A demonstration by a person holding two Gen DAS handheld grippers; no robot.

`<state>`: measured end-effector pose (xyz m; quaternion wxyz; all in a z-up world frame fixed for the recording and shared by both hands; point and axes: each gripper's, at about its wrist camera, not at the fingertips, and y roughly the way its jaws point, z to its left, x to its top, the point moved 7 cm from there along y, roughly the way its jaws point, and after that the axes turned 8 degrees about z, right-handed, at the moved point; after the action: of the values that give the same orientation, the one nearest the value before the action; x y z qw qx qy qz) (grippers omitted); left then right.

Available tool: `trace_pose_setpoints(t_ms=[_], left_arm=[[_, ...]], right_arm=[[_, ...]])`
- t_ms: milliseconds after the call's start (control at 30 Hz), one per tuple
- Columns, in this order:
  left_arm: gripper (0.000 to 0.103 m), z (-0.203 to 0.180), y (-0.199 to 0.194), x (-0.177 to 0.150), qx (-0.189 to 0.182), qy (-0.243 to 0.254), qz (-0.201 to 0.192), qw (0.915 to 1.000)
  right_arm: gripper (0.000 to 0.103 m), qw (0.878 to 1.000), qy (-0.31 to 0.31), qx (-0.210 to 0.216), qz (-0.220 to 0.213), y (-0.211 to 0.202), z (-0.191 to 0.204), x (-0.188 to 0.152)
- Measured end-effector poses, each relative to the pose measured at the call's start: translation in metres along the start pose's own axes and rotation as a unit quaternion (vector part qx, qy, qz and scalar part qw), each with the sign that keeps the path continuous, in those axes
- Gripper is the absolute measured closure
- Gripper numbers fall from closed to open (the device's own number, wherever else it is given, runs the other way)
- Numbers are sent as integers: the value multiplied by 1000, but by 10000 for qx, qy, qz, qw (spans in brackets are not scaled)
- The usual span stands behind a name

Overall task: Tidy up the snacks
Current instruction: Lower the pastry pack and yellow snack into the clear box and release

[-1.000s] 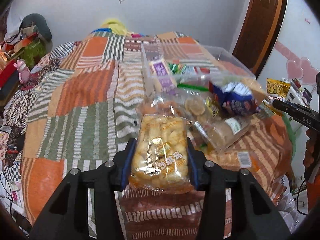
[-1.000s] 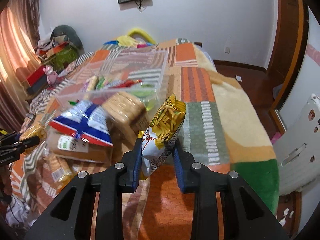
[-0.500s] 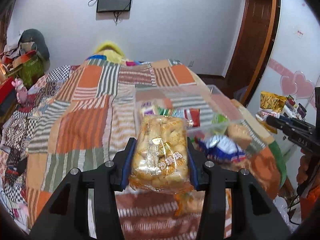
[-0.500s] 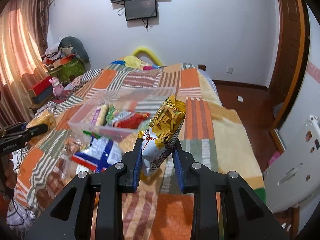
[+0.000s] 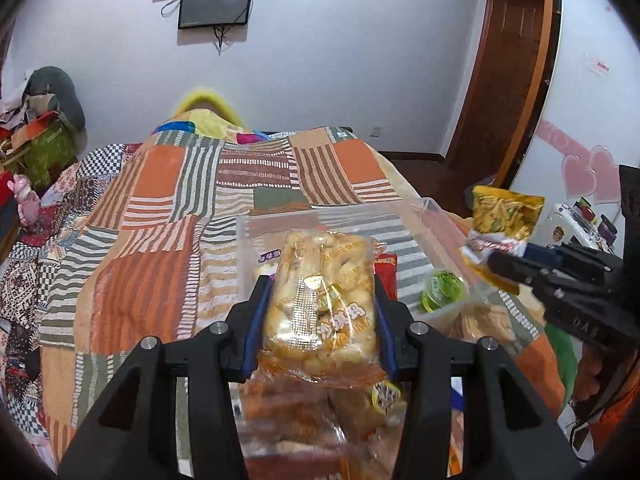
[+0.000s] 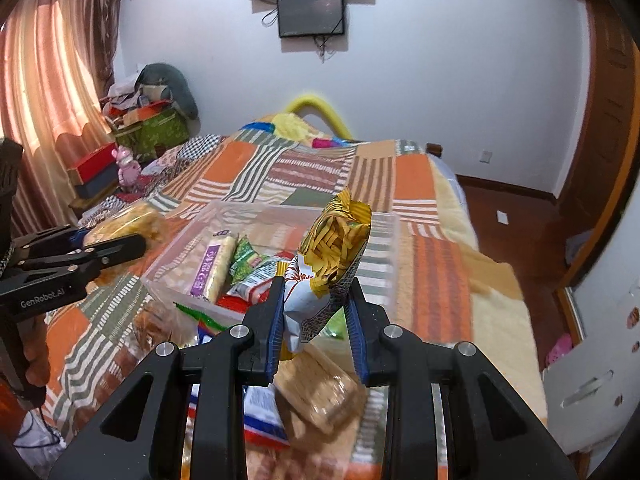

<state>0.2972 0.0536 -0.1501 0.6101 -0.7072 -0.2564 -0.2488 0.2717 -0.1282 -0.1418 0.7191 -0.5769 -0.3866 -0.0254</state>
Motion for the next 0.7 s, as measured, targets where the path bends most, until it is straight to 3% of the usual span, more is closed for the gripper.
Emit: trace_pose_setpoints(t_ms=[400,700], left_arm=[[57,-5,59,17,-37,-7,447,9990],[56,-13,71,16,-84,189,511,9985]], right_arm=[[77,9971,-204,26,727,43,5,7],[74,9957,-112,65,922,50,0,5]])
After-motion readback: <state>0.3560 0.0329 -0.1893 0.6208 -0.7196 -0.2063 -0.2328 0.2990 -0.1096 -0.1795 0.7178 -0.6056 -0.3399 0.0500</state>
